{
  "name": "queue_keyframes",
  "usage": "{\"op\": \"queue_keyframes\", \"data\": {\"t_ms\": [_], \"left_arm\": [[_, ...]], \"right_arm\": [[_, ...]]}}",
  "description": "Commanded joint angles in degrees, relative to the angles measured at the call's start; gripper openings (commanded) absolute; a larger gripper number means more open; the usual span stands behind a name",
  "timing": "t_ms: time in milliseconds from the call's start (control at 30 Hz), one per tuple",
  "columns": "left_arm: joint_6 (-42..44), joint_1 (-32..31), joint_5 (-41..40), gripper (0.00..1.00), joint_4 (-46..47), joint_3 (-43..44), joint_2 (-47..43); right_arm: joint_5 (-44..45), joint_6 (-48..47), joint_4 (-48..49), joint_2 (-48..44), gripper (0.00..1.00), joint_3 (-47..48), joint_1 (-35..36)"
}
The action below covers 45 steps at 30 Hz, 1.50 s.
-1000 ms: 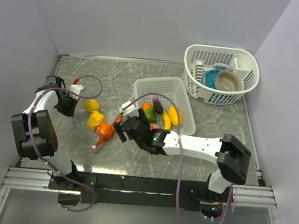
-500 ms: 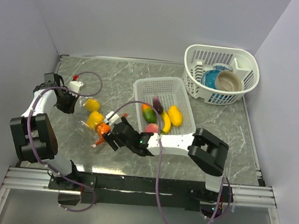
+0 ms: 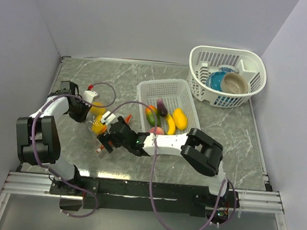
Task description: Open the zip-top bag and remove the fake food
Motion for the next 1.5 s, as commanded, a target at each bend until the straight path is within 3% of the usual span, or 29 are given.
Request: {"op": "queue_keyframes", "data": {"t_ms": [0, 167, 200, 267, 300, 367, 467, 800, 1033, 1067, 1133, 1200, 1467], "left_arm": [[-1.0, -0.7, 0.5, 0.01, 0.8, -0.3, 0.5], [-0.6, -1.0, 2.2, 0.01, -2.0, 0.3, -0.6], [-0.8, -1.0, 2.4, 0.06, -2.3, 0.5, -1.1], [-0.9, -1.0, 3.0, 0.32, -3.7, 1.8, -1.7], [-0.9, -1.0, 3.5, 0.80, -4.3, 2.2, -2.4], [-1.0, -1.0, 4.4, 0.99, -6.2, 4.1, -2.9], [-1.3, -1.0, 6.6, 0.99, -7.0, 5.4, -3.2], [0.2, 0.3, 8.1, 0.99, -2.5, 1.8, 8.7], [2.8, 2.1, 10.7, 0.99, -4.8, 2.7, 12.4], [2.8, 2.3, 11.2, 0.91, -5.7, 3.1, 12.6], [2.6, 2.2, 12.0, 0.52, -7.1, 4.9, 13.6], [2.0, 2.3, 11.9, 0.01, -9.1, 7.0, 13.8], [3.1, 4.1, 13.5, 0.01, -15.4, 13.1, 5.5]], "right_arm": [[-1.7, 1.6, 2.7, 1.8, 1.00, 3.1, -1.1], [-2.7, 3.3, 3.4, 4.0, 1.00, 3.6, -1.6], [-3.0, 3.5, 3.4, 4.0, 0.99, 3.5, -1.8], [-3.7, 4.1, 4.0, 4.0, 0.97, 2.8, -2.0], [-3.7, 4.5, 4.1, 4.0, 0.96, 2.6, -2.0], [-3.9, 4.6, 4.6, 3.6, 0.92, 1.7, -2.3], [-4.0, 5.1, 4.9, 3.2, 0.87, 0.8, -2.3], [-4.5, 5.8, 5.4, 1.8, 0.80, -1.5, -2.4], [-5.5, 6.5, 5.6, 2.5, 0.77, -1.4, -2.3], [-5.6, 6.7, 5.6, 2.4, 0.77, -1.3, -2.4], [-5.5, 6.7, 5.0, 2.4, 0.75, -1.3, -2.2], [-5.1, 6.6, 4.6, 1.2, 0.72, -1.9, -2.3], [-0.4, 5.3, 1.0, -9.8, 0.54, -9.5, -2.3]]}}
